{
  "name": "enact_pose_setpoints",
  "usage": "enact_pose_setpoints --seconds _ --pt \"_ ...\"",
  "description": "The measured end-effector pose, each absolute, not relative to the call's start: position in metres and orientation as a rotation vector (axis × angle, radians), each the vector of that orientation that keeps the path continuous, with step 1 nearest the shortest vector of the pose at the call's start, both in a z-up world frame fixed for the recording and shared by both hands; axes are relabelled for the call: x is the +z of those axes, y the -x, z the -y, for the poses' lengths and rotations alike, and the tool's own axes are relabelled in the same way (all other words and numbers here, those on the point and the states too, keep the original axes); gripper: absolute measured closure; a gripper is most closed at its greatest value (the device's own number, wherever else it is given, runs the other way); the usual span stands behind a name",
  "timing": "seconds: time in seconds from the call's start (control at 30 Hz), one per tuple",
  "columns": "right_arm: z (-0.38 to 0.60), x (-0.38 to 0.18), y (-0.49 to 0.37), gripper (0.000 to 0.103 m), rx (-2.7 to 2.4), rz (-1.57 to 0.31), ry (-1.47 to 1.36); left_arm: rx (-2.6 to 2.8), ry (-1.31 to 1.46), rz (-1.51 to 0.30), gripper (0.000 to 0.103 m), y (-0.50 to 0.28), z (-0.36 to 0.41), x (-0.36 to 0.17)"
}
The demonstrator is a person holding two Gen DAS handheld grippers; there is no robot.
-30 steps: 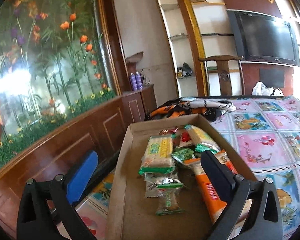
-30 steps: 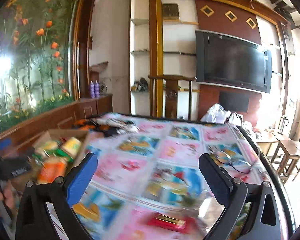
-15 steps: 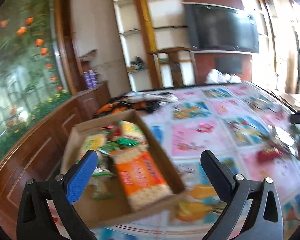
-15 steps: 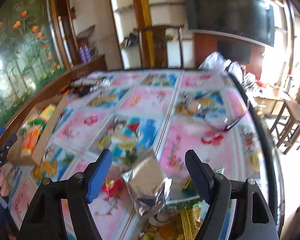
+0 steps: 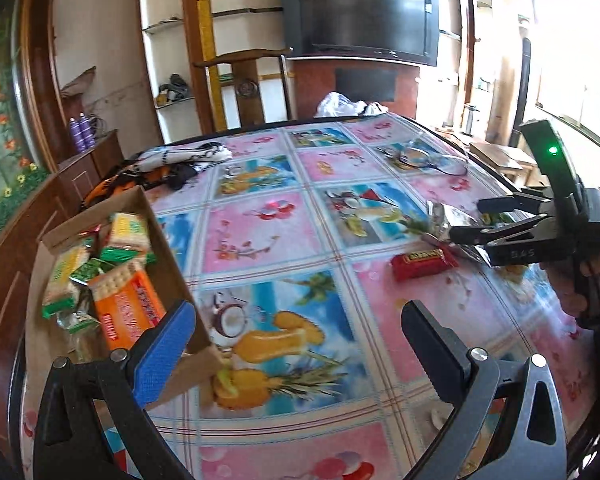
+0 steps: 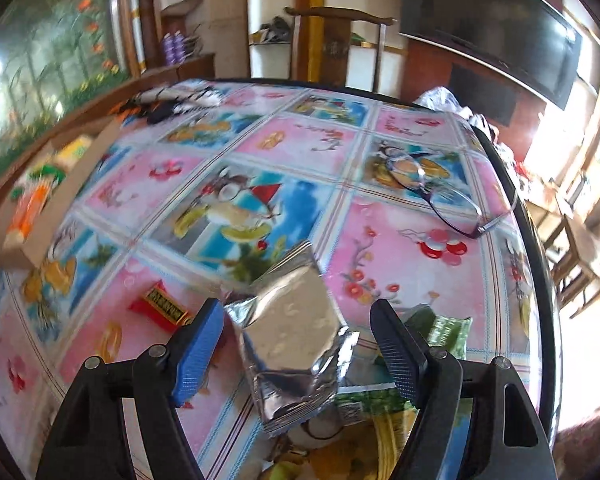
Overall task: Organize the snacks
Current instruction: 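Move both grippers back to the table and grasp a foil bag with the right gripper, then grasp a red candy bar with the left gripper while the right holds the foil bag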
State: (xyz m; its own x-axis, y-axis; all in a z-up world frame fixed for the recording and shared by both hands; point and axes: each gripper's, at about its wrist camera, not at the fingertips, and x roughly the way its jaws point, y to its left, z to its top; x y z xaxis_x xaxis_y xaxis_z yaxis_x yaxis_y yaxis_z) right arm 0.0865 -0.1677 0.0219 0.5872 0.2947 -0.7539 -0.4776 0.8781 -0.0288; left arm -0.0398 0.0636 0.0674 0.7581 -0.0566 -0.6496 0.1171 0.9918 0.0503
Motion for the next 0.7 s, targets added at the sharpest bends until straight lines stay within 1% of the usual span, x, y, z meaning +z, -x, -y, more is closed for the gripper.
enact_pose_setpoints --seconds 0.23,0.27,0.3,0.33,0.5,0.7 --pt "0.158 0.004 -0.091 0.024 0.403 -0.866 0.335 -0.208 -0.133 -0.749 0.0 0.034 -0.04 0.064" --pt "0.158 0.002 -0.091 0.03 0.401 -0.871 0.338 -0.221 -0.144 -0.754 0.0 0.033 -0.035 0.063" --pt "0.157 0.002 -0.09 0.039 0.411 -0.868 0.335 -0.231 -0.157 -0.755 0.0 0.031 -0.031 0.063" --pt "0.156 0.002 -0.089 0.041 0.426 -0.868 0.333 -0.243 -0.176 -0.757 0.001 0.028 -0.024 0.063" --pt "0.155 0.007 -0.086 0.041 0.423 -0.855 0.328 -0.303 -0.229 -0.774 0.001 0.008 -0.001 0.062" --pt "0.183 0.027 -0.096 0.041 0.375 -0.823 0.143 -0.385 -0.357 -0.784 0.001 -0.026 0.034 0.048"
